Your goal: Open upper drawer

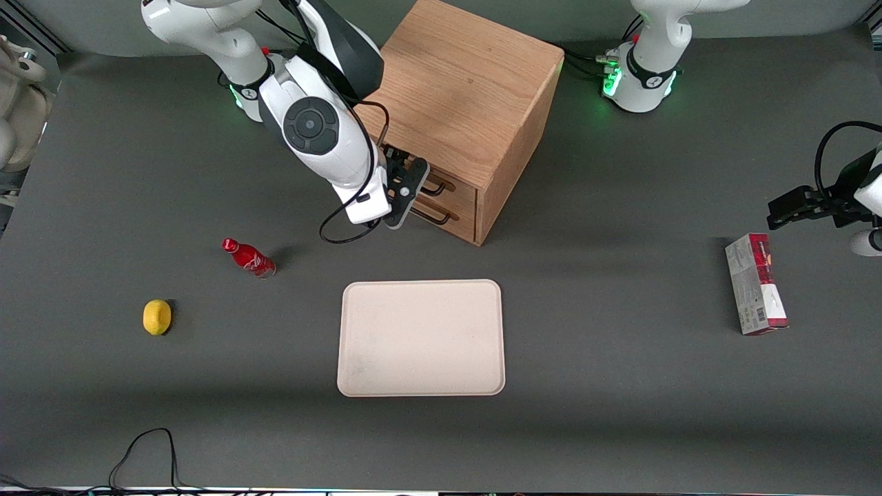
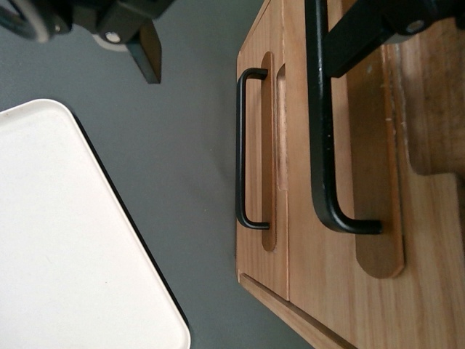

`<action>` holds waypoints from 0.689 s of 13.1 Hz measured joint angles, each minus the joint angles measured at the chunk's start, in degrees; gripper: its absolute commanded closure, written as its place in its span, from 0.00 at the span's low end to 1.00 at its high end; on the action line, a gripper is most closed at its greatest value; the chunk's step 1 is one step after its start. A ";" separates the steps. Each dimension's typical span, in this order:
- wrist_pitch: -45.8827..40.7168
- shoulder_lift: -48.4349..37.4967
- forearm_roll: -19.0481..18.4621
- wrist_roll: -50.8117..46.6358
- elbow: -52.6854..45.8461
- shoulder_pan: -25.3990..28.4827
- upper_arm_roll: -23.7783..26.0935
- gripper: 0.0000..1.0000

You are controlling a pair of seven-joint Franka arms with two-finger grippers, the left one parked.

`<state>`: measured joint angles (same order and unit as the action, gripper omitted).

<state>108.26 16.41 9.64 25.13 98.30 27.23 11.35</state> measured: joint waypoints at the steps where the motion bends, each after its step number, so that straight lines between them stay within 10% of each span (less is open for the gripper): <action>1: 0.00 0.00 0.00 0.02 0.00 0.00 0.00 0.00; 9: -0.01 -0.09 0.00 3.22 -0.05 0.01 0.05 0.00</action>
<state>108.24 16.32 9.64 28.35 98.25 27.23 11.41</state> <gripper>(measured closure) 0.000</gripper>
